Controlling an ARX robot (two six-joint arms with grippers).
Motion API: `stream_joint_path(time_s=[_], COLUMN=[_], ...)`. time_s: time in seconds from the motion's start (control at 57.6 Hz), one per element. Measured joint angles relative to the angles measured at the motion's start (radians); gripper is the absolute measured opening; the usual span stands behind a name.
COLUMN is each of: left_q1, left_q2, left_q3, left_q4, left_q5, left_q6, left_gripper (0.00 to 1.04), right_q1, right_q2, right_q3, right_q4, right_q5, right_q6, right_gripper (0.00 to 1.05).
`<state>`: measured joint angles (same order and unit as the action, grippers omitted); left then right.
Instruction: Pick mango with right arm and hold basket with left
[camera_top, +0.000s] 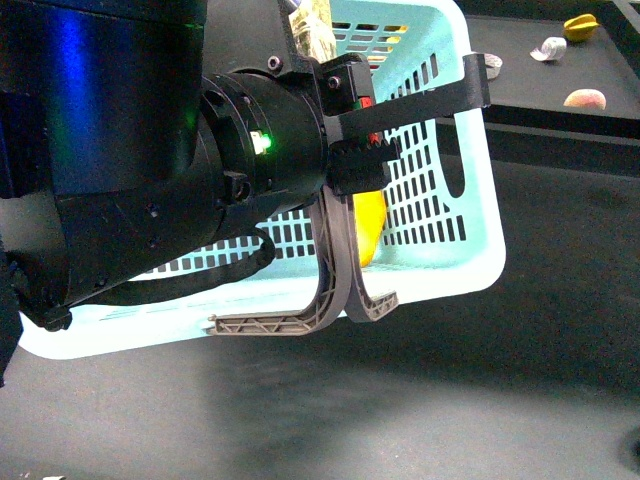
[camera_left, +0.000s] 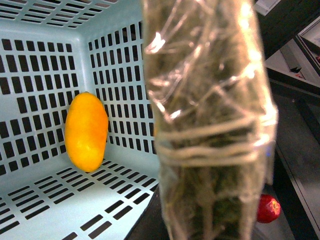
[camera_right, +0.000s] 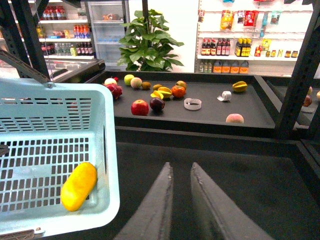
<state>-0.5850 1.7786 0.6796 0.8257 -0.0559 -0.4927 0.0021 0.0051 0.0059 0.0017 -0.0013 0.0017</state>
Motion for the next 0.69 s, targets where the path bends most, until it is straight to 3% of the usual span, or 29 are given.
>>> stream_joint_path(time_s=[0.208, 0.364, 0.416, 0.468, 0.503, 0.59, 0.694], left_q1=[0.0, -0.001, -0.02, -0.044, -0.052, -0.047, -0.013], left_q2=[0.0, 0.0, 0.012, 0.049, 0.066, 0.105, 0.166], left_q3=[0.0, 0.0, 0.006, 0.047, 0.071, 0.148, 0.245], left_q4=[0.0, 0.0, 0.014, 0.006, -0.01, -0.066, -0.132], left_q5=[0.0, -0.008, -0.118, -0.318, -0.393, -0.492, -0.533], left_q6=[0.0, 0.0, 0.002, -0.019, -0.03, -0.057, -0.152], left_gripper=[0.05, 0.05, 0.05, 0.05, 0.05, 0.05, 0.05], right_q1=[0.0, 0.0, 0.0, 0.0, 0.0, 0.0, 0.0], right_q2=[0.0, 0.0, 0.0, 0.0, 0.0, -0.001, -0.001], right_q3=[0.0, 0.0, 0.0, 0.0, 0.0, 0.0, 0.0], right_q4=[0.0, 0.0, 0.0, 0.0, 0.0, 0.0, 0.0], right_q5=[0.0, 0.0, 0.0, -0.001, -0.002, 0.0, 0.0], right_q6=[0.0, 0.0, 0.0, 0.0, 0.0, -0.001, -0.001], right_gripper=[0.48, 0.79, 0.86, 0.96, 0.98, 0.96, 0.96])
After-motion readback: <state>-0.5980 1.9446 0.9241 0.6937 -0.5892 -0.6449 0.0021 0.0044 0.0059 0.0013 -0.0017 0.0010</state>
